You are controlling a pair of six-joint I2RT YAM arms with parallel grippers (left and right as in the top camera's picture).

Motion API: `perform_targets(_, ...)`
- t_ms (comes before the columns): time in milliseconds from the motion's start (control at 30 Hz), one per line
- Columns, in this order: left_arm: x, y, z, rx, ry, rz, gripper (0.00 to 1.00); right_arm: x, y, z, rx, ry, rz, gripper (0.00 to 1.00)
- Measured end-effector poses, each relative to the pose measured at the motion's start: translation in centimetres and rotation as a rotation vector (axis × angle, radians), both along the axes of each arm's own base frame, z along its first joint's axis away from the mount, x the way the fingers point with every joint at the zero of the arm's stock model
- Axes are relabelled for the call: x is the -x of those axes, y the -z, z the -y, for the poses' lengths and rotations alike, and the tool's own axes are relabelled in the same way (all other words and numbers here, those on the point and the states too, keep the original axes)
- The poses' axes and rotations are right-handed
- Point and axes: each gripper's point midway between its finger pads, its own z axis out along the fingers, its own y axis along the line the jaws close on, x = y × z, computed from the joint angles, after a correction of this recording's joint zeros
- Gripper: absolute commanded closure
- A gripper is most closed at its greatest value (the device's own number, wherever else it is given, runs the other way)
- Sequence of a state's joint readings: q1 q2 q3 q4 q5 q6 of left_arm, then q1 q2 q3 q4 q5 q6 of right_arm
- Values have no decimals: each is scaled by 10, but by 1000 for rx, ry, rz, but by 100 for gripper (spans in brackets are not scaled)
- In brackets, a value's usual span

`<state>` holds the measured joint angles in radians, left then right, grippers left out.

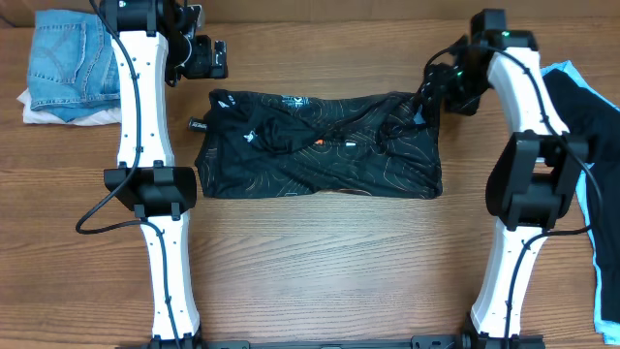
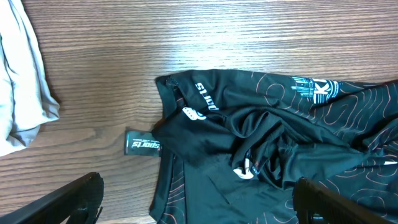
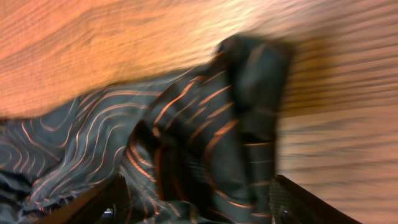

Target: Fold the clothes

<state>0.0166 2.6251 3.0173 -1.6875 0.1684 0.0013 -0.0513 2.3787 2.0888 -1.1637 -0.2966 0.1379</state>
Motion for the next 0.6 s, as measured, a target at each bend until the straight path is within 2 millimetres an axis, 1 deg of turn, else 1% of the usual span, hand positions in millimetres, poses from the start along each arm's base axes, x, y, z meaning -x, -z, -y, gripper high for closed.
perform_targets(133,0,0,0,0,0,0,0,9,14,-21,-22,-40,-25,23)
perform_targets(167,0,0,0,0,0,0,0,11,17,-26,-27,-51,-30,24)
perform_targets(200,0,0,0,0,0,0,0,12,21,-32,-32,-61,-33,28)
perform_targets(233,0,0,0,0,0,0,0,13,23,-34,-33,-65,-36,32)
perform_targets(267,0,0,0,0,0,0,0,15,25,-36,-36,-71,-40,40)
perform_targets(300,0,0,0,0,0,0,0,16,26,-38,-37,-75,-43,44)
perform_targets(367,0,0,0,0,0,0,0,14,27,-40,-38,-79,-33,62)
perform_targets(433,0,0,0,0,0,0,0,12,26,-39,-39,-78,-23,75)
perform_targets(500,0,0,0,0,0,0,0,10,26,-40,-39,-75,-15,85)
perform_targets(600,0,0,0,0,0,0,0,11,26,-40,-42,-60,-27,92)
